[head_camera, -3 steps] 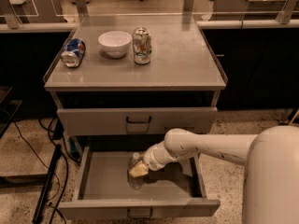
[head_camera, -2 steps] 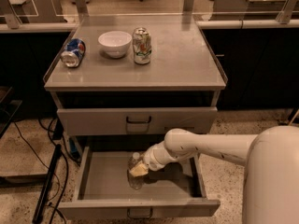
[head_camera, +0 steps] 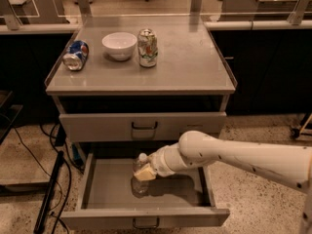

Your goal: Pick water bottle from middle drawer and place on counter

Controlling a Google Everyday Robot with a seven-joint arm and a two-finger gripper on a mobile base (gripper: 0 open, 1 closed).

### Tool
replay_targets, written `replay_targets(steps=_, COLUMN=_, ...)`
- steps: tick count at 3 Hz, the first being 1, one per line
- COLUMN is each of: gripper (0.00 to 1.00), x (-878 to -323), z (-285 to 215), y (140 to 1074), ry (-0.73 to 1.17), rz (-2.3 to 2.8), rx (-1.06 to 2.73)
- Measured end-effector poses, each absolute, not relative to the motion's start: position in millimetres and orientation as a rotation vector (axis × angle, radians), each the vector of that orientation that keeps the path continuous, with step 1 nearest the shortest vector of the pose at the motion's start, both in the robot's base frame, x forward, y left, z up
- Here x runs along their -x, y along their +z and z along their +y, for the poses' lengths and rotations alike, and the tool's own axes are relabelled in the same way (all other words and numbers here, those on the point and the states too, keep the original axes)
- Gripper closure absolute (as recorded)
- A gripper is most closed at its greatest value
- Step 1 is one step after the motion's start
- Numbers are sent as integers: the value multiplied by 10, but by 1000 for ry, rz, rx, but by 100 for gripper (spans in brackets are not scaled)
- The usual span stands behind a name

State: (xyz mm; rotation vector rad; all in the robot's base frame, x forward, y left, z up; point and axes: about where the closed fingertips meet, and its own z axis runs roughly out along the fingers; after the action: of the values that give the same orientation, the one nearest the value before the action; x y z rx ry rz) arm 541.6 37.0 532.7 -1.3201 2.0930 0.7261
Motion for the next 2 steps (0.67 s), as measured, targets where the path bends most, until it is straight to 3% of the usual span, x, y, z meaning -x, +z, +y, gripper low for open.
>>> replay_targets(steps=2, gripper=100, x=-5333, z=285, y=5834, ry=689, rz=2071, rx=1294)
